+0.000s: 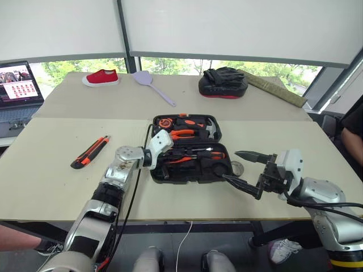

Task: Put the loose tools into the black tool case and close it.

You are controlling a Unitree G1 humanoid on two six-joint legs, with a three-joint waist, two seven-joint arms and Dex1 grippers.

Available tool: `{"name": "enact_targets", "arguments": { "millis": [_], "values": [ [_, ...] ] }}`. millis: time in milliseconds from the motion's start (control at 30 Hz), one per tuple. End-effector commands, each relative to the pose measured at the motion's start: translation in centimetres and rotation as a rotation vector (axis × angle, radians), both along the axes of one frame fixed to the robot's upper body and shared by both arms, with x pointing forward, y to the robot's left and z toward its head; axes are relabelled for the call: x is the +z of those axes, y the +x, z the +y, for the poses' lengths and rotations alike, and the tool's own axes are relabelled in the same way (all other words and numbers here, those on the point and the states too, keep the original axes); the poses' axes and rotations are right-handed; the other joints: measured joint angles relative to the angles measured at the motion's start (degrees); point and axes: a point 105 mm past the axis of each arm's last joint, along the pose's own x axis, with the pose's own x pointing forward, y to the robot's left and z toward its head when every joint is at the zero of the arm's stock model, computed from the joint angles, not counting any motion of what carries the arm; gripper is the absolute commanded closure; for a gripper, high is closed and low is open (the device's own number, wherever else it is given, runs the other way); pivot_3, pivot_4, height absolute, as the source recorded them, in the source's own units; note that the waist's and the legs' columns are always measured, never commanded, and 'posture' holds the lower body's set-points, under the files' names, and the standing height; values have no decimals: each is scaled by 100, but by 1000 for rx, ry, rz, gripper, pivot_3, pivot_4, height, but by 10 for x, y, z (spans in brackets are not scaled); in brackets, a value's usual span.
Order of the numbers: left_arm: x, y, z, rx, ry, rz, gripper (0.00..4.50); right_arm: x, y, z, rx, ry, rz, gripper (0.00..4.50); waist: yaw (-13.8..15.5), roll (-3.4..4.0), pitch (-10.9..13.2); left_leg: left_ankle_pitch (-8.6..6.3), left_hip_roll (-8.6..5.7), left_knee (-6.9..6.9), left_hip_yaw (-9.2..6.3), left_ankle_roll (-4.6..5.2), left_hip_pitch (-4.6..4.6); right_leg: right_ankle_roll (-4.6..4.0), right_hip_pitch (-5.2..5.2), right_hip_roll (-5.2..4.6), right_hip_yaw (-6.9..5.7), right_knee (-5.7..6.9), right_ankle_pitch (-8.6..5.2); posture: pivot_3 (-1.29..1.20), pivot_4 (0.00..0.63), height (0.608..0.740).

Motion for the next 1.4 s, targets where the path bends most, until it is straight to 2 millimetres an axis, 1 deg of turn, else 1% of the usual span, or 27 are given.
{"name": "enact_targets", "arguments": {
  "millis": [33,133,233,333,467,600,700,800,833,867,933,967,1033,1100,1133,1167,1233,1267,1300,1333,1400],
  "values": [
    [4,4,-3,0,28,-31,4455,10,-2,1,7,16,-39,0,-5,0,0,0,0,-1,0,0,0,0,0,0,0,0,0,0,150,740],
    [-4,1,-1,-8,64,-18,4455,10,-3,1,5,18,-39,0,-9,0,0,0,0,-1,0,0,1,0,1,0,-1,0,0,0,150,740],
    [-15,-2,7,2,94,-3,4455,10,-3,1,0,18,-40,0,-10,0,0,0,1,0,-1,0,1,0,1,0,-1,0,0,0,150,740],
    [-19,-5,12,7,101,4,4455,10,-3,0,-4,18,-41,0,-18,0,0,0,2,-1,-1,0,2,0,1,0,0,0,-1,0,150,740],
    [-24,-6,26,37,115,14,4455,10,-2,0,-10,20,-43,0,-20,1,-1,0,2,-2,-2,0,4,-1,2,0,-1,0,-1,0,150,740],
    [-25,-8,31,47,103,16,4455,11,-2,0,-10,22,-44,0,-18,3,-2,0,4,-2,-2,0,8,0,4,0,-1,1,-2,0,150,740],
    [-18,-8,30,41,54,7,4455,10,-2,0,-9,24,-44,0,-18,4,-2,0,4,-1,-2,0,8,9,4,0,-1,1,-7,0,150,740],
    [16,-10,27,8,-136,-46,4455,11,-2,2,-1,24,-50,0,-31,5,-3,0,5,-2,-1,-1,8,9,2,0,0,1,-8,0,150,740],
    [28,-12,34,14,-192,-74,4455,13,-1,2,1,27,-55,0,-34,4,-2,0,7,-3,-1,0,7,9,0,0,1,1,-7,0,150,740],
    [35,-14,41,20,-225,-85,4455,14,-1,2,2,29,-59,0,-39,4,-2,0,7,-5,-2,0,5,8,-2,0,0,1,-7,0,150,740],
    [48,-29,58,-6,-280,-100,3947,15,-1,0,2,36,-67,0,-42,4,-2,0,7,-7,-2,0,3,-12,-6,0,1,1,5,0,150,740],
    [52,-39,70,-15,-307,-81,3704,16,-1,0,2,39,-72,0,-60,4,-2,0,7,-8,-1,0,2,-20,-7,1,1,0,8,0,150,740],
    [55,-55,90,1,-348,-44,2937,16,-2,1,5,48,-84,0,-88,5,-1,-1,8,-17,-1,0,4,-26,-7,1,3,-2,9,0,150,740],
    [54,-71,115,78,-364,-21,2306,14,-4,5,22,63,-101,0,-109,6,-1,-1,8,-22,-2,-1,4,-27,-10,1,3,-2,7,0,150,740],
    [53,-79,126,126,-368,-17,1829,13,-6,7,33,69,-108,0,-121,7,-1,-1,10,-25,-3,-1,6,-27,-9,1,3,-3,6,0,150,740],
    [51,-87,139,187,-361,-23,1473,11,-9,11,56,72,-118,0,-118,8,0,-1,15,-30,-6,-1,8,-25,-8,-2,3,-6,4,0,150,740],
    [44,-101,160,290,-334,-18,728,10,-15,16,90,91,-134,0,-99,9,1,-1,14,-33,-7,-2,8,-2,-7,-6,2,-11,-10,0,150,740],
    [36,-108,176,359,-308,-20,410,11,-16,18,95,114,-146,0,-79,9,1,-1,13,-34,-8,-3,8,5,-8,-13,-1,-10,-18,0,150,740],
    [30,-113,192,437,-282,-20,39,15,-16,20,89,156,-157,0,-74,8,1,-3,14,-35,-7,-6,8,-8,-8,-15,-2,-13,-26,0,150,740],
    [26,-117,207,507,-258,-27,39,20,-15,22,76,183,-186,0,-65,9,1,-24,15,-37,-5,-41,11,-25,-8,-18,-2,-15,-36,0,150,740],
    [21,-124,237,650,-216,-39,39,21,-18,27,79,212,-204,0,-41,9,1,-27,13,-41,-3,-50,11,-29,-14,-24,-3,-14,-36,0,150,740]
  ]
}}
